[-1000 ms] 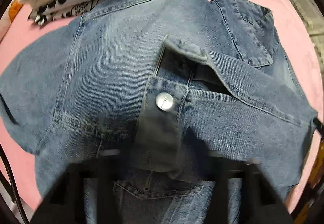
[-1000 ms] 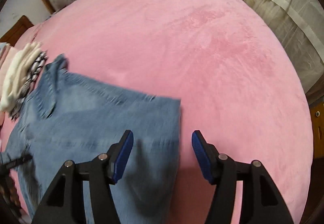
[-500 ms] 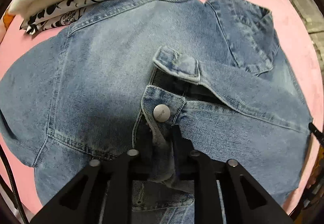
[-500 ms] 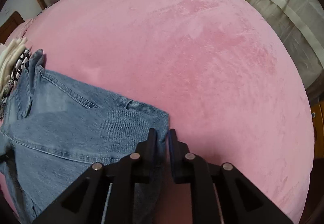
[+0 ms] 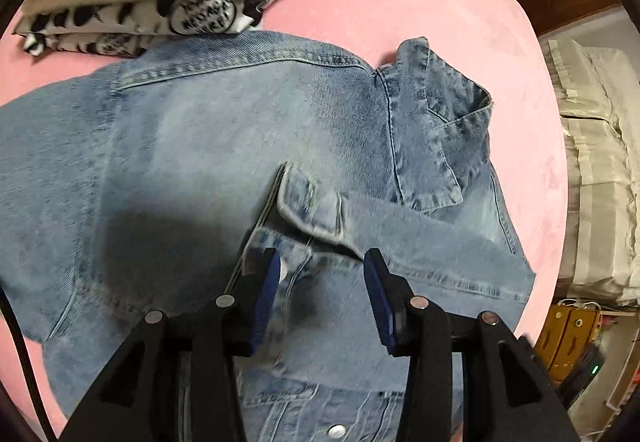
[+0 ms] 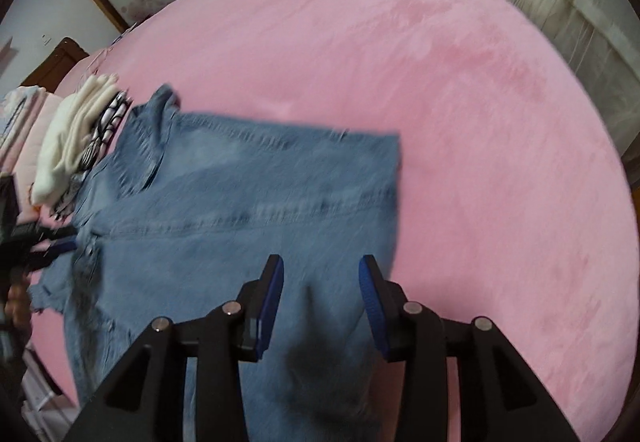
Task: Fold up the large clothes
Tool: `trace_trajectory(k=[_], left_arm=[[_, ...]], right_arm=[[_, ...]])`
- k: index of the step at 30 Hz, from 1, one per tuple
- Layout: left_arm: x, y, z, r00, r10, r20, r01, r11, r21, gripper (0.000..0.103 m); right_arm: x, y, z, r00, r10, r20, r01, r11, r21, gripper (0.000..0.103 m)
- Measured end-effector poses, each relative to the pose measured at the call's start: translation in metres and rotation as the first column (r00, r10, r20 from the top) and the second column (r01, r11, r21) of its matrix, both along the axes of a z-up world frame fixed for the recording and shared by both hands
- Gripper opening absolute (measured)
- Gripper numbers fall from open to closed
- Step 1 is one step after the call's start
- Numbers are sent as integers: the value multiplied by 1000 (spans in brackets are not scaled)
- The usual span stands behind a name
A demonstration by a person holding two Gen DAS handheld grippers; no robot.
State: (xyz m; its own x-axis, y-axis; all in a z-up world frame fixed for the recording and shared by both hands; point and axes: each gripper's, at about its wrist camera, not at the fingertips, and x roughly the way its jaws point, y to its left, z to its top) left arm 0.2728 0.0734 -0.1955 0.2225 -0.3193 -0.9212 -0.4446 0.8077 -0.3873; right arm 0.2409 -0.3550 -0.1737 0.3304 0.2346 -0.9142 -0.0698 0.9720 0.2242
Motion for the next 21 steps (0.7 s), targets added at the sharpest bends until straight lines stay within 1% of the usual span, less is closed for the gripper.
trace_trajectory(k=[2,4,5,6,7,8,10,11,12,15,17,19,21], left_arm=[[5,-2,-8,1000,8,-11,-8,1000,-9,42],[12,3,-16,1000,27,-13,-28,999,-35,42],[11,4,-16,999,38,-11,-39,998,-51,39],[16,2,-19,999,50,-1,-50,997,-66,22],[20,0,-21,999,53,9,-52,996,-70,12],[21,-1,-19,998,53,18,-52,996,-69,10],[20,-6,-12,998,42,42,-41,999,-25,9],[16,-10,-6,998,18,55,-19,1000,9,9],[13,-15,-1,997,-9,71,6,999,47,9],[-2,-23,8,993,-56,104,44,992,119,8],[-10,-23,7,991,-73,110,55,986,159,8],[-15,-24,0,990,-99,103,77,976,202,7],[-15,-28,-15,986,-136,91,111,964,241,7]], right_arm=[[-11,-1,-3,1000,4,-19,-4,1000,9,39],[-17,-5,-8,999,2,-39,-1,1000,13,39],[-21,-5,-9,999,0,-48,1,1000,13,39],[-25,-6,-11,999,-3,-54,3,1000,13,39],[-28,-8,-12,998,-4,-58,5,1000,9,39],[-30,-8,-14,998,-1,-58,1,1000,6,39],[-33,-7,-15,998,13,-57,-13,1000,-7,39],[-34,-6,-15,998,21,-55,-22,1000,-17,39],[-36,-4,-17,998,38,-52,-40,998,-39,39],[-39,5,-24,995,82,-57,-88,991,-100,39],[-41,4,-27,995,88,-55,-94,988,-120,39],[-44,7,-29,994,107,-34,-111,982,-153,39],[-49,11,-42,990,135,-26,-137,952,-275,39]])
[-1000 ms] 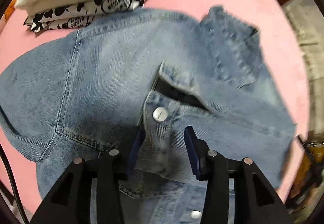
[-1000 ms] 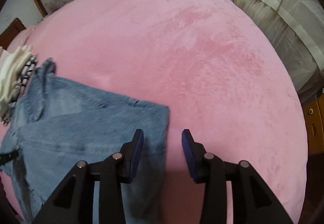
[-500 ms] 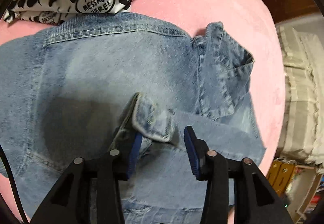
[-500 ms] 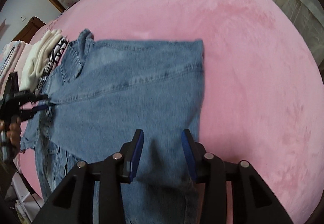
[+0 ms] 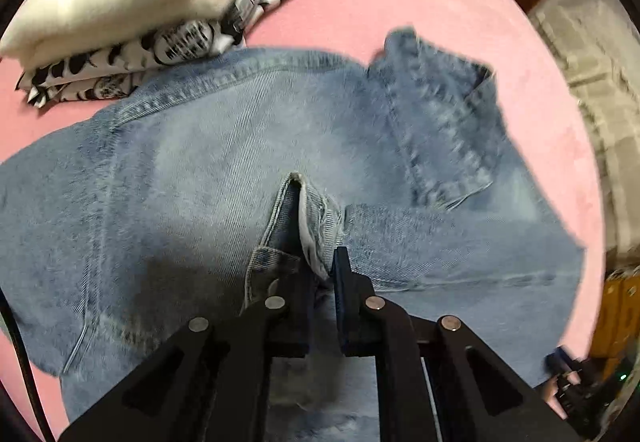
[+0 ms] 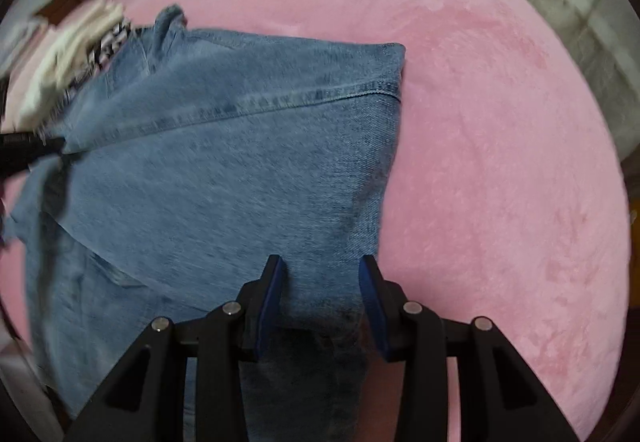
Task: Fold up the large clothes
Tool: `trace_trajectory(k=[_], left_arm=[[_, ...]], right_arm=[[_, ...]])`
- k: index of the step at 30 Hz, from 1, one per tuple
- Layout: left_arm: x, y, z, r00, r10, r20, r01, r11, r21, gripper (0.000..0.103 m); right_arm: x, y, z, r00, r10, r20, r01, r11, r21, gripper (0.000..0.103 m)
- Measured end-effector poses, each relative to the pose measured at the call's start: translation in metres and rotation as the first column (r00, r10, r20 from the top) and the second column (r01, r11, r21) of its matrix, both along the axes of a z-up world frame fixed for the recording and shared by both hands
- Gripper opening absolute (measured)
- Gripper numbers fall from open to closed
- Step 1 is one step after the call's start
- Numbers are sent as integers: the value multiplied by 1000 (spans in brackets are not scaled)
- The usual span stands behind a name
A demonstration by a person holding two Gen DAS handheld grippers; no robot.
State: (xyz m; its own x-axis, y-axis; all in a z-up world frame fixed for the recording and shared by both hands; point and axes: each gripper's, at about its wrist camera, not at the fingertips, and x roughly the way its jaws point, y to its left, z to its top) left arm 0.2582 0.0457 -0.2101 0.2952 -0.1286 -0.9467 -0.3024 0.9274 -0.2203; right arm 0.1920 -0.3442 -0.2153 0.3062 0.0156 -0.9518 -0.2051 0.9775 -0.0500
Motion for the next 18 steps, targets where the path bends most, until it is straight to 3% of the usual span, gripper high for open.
trace_trajectory(k=[4,7,8,9,10,15,18], left_arm=[[3,-8,-14,999,-37,12,36,997,64,8],[5,-10,-13,999,-46,4,46,996,75,11],[5,-11,-11,999,-44,0,44,996,79,17],[4,-10,-7,999,-38,-14,39,995,93,25],[3,-9,-4,999,-30,-23,32,994,107,26],[-16,-10,31,999,30,31,-34,991,131,26],[-32,-28,44,997,29,71,-35,996,76,26]], right_arm=[[-2,-18,-8,997,-70,-32,73,994,78,39],[-5,-17,0,997,-77,-24,79,995,59,39],[-7,-15,4,997,-76,-16,76,996,48,41],[-9,-14,8,997,-77,-9,78,996,47,41],[-11,-13,15,997,-82,10,81,995,51,41],[-23,7,42,993,-65,102,54,993,107,41],[-24,32,41,995,-10,102,-7,987,163,41]])
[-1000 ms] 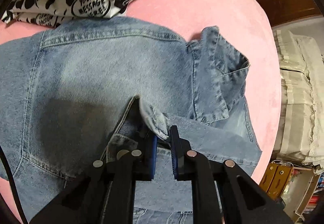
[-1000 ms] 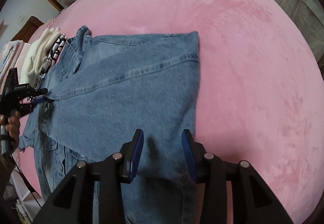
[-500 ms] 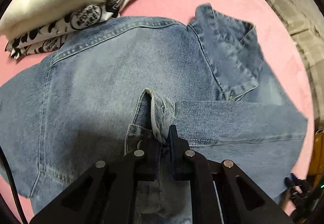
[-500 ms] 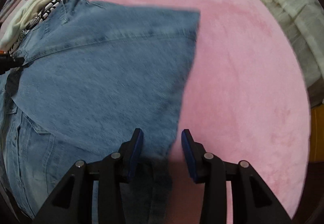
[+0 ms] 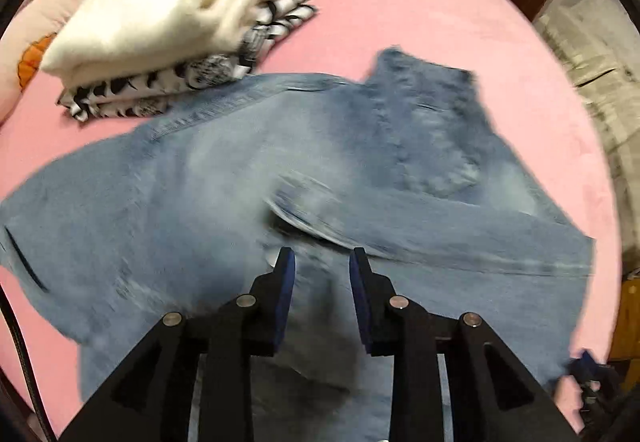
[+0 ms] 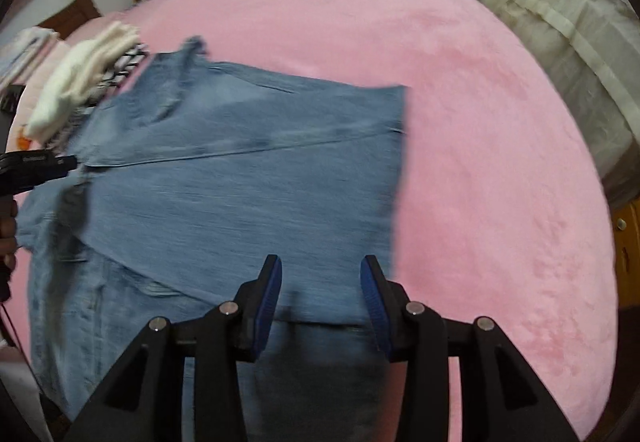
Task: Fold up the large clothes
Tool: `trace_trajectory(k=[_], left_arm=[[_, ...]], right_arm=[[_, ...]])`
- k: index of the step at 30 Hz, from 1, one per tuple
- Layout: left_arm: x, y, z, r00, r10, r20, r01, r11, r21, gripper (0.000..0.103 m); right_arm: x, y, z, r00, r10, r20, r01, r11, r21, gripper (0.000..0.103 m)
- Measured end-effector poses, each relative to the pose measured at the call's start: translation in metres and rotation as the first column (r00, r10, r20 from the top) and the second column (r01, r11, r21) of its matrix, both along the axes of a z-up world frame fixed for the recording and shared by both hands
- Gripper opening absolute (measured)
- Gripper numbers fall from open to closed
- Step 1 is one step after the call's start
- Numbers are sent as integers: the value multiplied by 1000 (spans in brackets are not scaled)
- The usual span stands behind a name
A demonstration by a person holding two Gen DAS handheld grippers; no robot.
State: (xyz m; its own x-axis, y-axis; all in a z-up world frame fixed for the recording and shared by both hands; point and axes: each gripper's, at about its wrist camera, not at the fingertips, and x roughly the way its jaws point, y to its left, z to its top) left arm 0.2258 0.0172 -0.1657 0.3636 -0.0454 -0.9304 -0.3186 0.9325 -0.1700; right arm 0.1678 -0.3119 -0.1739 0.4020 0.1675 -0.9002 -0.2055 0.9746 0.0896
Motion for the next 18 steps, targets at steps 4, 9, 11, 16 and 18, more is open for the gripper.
trace_trajectory(k=[4,9,11,16,18], left_arm=[[-16,-43,-11,998,-61,-31,61,998,-21,26],[-30,-68,-41,991,-76,-110,79,997,22,28],[-31,-64,-46,993,-61,-103,62,998,11,29],[-35,-50,-44,990,-83,-117,85,996,10,34],[-31,-47,-41,987,-79,-140,84,996,31,42]], right_arm=[[-4,41,-11,996,87,7,-87,996,6,34],[-6,52,-32,996,93,-16,-94,995,-46,33],[-7,39,-38,998,58,-25,-60,993,-100,33],[-6,-17,-41,999,0,-37,-5,992,-124,9],[-4,-24,-37,999,5,-49,-11,992,-127,7]])
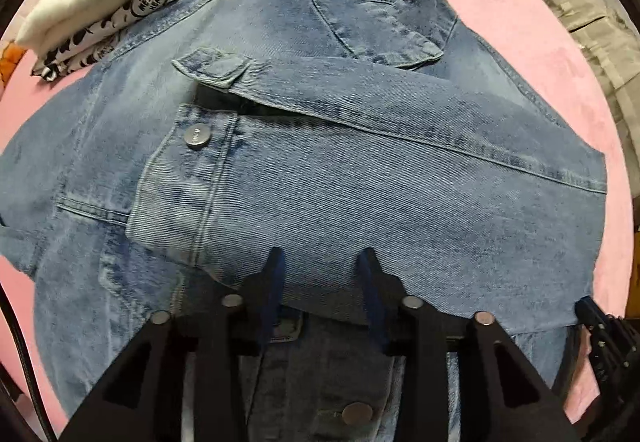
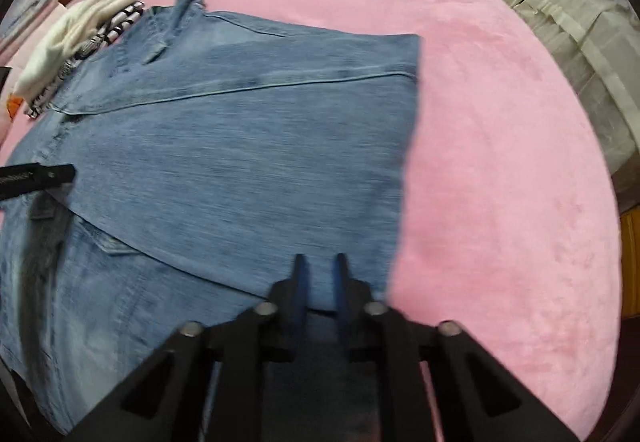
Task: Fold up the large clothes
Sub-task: 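Open the left tool and lift it off the folded side, then reach the left tool to the other sleeve cuff and grasp it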
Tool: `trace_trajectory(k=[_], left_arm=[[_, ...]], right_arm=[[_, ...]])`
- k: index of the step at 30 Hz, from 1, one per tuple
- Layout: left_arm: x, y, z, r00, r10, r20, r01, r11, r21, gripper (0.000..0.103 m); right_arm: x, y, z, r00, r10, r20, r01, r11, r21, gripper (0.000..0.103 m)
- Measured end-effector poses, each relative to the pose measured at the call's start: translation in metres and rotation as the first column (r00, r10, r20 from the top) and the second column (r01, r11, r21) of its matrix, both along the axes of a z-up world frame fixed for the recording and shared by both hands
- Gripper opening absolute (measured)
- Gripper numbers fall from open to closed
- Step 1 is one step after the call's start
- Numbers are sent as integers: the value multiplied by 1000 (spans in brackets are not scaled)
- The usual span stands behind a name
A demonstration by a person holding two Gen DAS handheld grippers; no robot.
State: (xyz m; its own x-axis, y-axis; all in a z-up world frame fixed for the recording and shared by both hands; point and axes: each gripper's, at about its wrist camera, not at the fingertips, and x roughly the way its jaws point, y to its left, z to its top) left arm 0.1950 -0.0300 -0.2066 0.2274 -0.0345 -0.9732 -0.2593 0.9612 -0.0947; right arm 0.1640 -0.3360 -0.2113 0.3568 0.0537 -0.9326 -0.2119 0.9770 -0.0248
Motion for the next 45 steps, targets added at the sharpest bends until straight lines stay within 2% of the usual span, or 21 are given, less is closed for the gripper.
trace_trajectory(k=[4,8,10,12,13,20,29,38,45], left_arm=[[-3,3,9,999,33,-22,-33,999,0,42],[-14,-4,42,999,40,-1,-40,999,0,43],[-20,-7,62,999,36,15,-36,999,1,49],[-22,-13,79,999,39,28,-39,999,7,61],[-23,-15,87,999,40,36,-40,999,8,63],[-42,-32,151,994,41,98,-41,999,3,63],[-79,-35,207,987,61,149,-65,998,26,64],[-131,6,232,979,118,168,-129,990,56,65],[-175,86,218,969,187,162,-193,981,27,69]], right_arm=[[5,1,8,999,-34,-33,34,999,17,11],[0,4,25,998,-41,-49,45,997,63,11],[-3,9,36,999,-23,-44,26,997,71,11],[-8,13,50,999,3,-37,0,997,78,11],[-10,14,56,999,13,-36,-10,996,83,11],[-19,24,108,998,60,11,-61,989,131,26],[-34,45,150,986,153,61,-162,971,176,27],[-55,98,165,961,271,53,-276,938,211,27],[-69,163,173,945,322,65,-328,925,192,27]])
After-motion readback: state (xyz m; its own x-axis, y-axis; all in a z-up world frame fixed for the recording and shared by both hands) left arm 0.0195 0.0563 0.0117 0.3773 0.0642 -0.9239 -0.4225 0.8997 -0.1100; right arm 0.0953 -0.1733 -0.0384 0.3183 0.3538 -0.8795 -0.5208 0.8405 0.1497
